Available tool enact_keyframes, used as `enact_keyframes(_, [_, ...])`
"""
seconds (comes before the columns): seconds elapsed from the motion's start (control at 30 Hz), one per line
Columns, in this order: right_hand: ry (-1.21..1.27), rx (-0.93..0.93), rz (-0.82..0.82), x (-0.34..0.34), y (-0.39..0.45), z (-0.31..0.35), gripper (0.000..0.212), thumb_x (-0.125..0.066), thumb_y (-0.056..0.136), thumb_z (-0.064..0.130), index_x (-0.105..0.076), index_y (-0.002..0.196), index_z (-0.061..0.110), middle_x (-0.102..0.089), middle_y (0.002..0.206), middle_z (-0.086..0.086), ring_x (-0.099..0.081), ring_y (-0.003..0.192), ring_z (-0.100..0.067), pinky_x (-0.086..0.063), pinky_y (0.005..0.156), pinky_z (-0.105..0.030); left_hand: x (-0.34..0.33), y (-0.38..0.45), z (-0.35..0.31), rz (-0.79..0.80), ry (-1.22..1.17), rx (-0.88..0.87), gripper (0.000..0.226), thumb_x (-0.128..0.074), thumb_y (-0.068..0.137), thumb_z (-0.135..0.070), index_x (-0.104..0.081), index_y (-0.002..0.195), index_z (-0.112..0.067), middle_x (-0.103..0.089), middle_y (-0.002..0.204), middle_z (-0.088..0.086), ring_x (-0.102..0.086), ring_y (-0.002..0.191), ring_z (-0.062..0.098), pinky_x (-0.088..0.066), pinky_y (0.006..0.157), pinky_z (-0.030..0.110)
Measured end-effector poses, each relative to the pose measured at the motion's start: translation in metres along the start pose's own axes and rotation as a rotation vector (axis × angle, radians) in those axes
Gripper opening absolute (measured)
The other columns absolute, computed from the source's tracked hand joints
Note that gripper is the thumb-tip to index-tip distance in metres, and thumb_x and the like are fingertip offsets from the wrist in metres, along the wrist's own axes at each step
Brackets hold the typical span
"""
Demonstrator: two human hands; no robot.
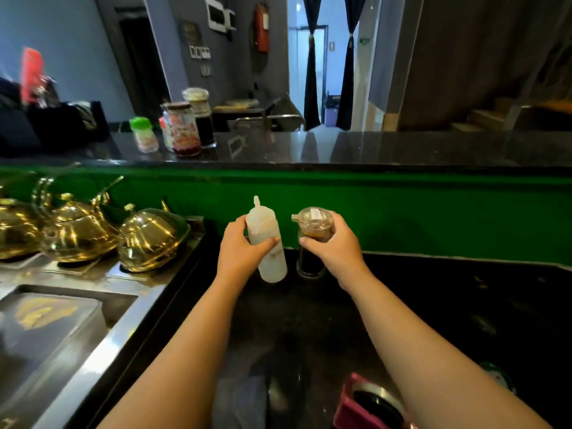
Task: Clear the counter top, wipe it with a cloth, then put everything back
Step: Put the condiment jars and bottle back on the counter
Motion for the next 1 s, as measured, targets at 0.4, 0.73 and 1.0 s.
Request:
enact_keyframes(0.4, [0.065, 0.302, 0.088, -0.06, 0.129, 0.178, 0.058, -0.08, 0.075, 0.022, -0.045, 0.12, 0.018, -0.061, 0.106, 0.004, -0.061, 0.099, -0.013, -0.047, 0.079, -0.023, 0.151, 0.122, -0.099, -0.305, -0.043, -0.197, 0.065, -0.079, 0.076, -0.032, -0.04, 0.126, -0.02, -0.05, 0.111, -0.009, -0.056, 0.098, 0.014, -0.046, 0.076, 0.026])
enact_keyframes(0.73, [0.054, 0.246, 0.088, -0.121, 0.23, 0.175, 0.06, -0.08, 0.074, 0.018, -0.048, 0.124, 0.017, -0.062, 0.117, -0.004, -0.059, 0.107, -0.019, -0.05, 0.091, -0.033, 0.146, 0.212, -0.085, -0.395, 0.006, -0.207, 0.062, -0.078, 0.075, -0.035, -0.047, 0.127, -0.022, -0.059, 0.117, -0.001, -0.059, 0.1, 0.016, -0.055, 0.081, 0.035])
enact_keyframes(1.0, [0.062, 0.204, 0.094, -0.147, 0.269, 0.155, 0.063, -0.08, 0.073, 0.023, -0.048, 0.127, 0.019, -0.057, 0.124, -0.005, -0.056, 0.11, -0.02, -0.049, 0.093, -0.035, 0.128, 0.236, -0.062, -0.407, 0.051, -0.234, 0.069, -0.078, 0.074, -0.042, -0.047, 0.134, -0.024, -0.059, 0.123, 0.0, -0.059, 0.106, 0.016, -0.056, 0.085, 0.04])
Point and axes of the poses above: each hand's wrist, its own y-axis towards the middle knuckle, its own x-axis out of the back of the hand, z = x × y, the point moved 7 cm from there along y, towards the middle knuckle
